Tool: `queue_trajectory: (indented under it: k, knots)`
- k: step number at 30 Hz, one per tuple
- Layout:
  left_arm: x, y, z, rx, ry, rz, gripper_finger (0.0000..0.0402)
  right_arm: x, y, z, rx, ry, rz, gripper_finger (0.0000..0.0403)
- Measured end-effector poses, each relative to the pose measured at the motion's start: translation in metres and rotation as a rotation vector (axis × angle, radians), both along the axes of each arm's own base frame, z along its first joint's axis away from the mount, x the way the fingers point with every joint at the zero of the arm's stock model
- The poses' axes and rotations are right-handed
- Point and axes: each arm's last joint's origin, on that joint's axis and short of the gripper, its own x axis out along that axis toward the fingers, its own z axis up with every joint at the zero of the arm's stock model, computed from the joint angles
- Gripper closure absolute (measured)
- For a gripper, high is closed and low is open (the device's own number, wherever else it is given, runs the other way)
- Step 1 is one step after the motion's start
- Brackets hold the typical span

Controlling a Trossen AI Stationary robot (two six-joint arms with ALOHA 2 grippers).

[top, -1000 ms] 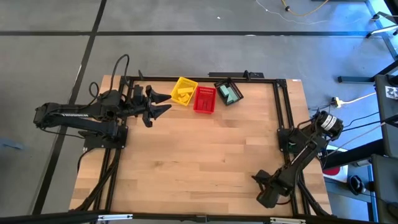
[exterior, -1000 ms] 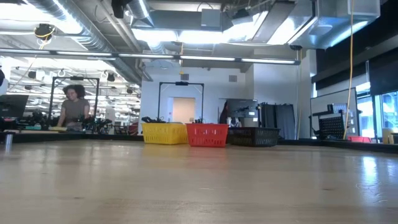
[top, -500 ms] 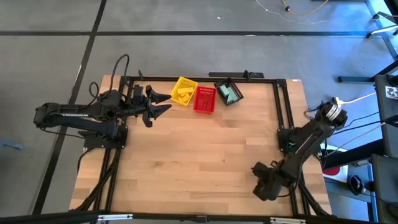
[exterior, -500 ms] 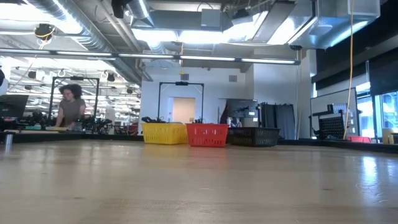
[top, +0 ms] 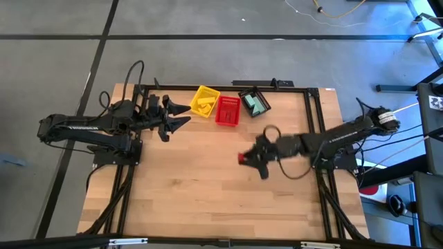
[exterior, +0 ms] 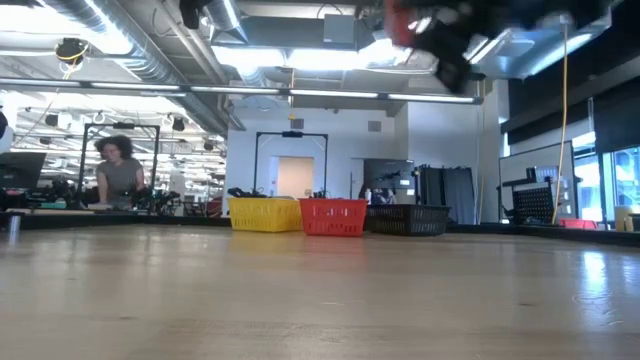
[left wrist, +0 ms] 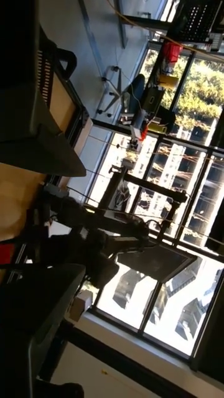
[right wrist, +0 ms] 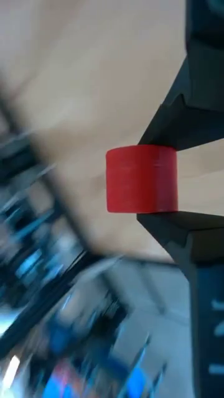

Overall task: Sort & place blocks by color
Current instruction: Put the red block into the red bin

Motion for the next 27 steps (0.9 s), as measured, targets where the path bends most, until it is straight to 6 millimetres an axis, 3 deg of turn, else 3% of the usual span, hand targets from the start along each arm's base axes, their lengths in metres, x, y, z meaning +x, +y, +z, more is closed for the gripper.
queue_trajectory:
  k: [5,10,13,27]
  knots:
    - [0.000,0.000,0.000,-0.002,-0.001,-0.001,0.0168,0.016,-0.052,0.026,-0.066,-0.256,0.067,0.0272]
    - [0.000,0.000,0.000,-0.003,-0.001,-0.001,0.0168,0.023,-0.082,0.057,-0.151,-0.355,0.101,0.0272]
    - [0.000,0.000,0.000,-0.004,-0.001,0.002,0.0168,0.024,-0.090,0.065,-0.186,-0.362,0.094,0.0272]
    - [0.000,0.000,0.000,-0.022,-0.005,-0.002,0.0168,0.028,-0.096,0.063,-0.196,-0.238,0.026,0.0272]
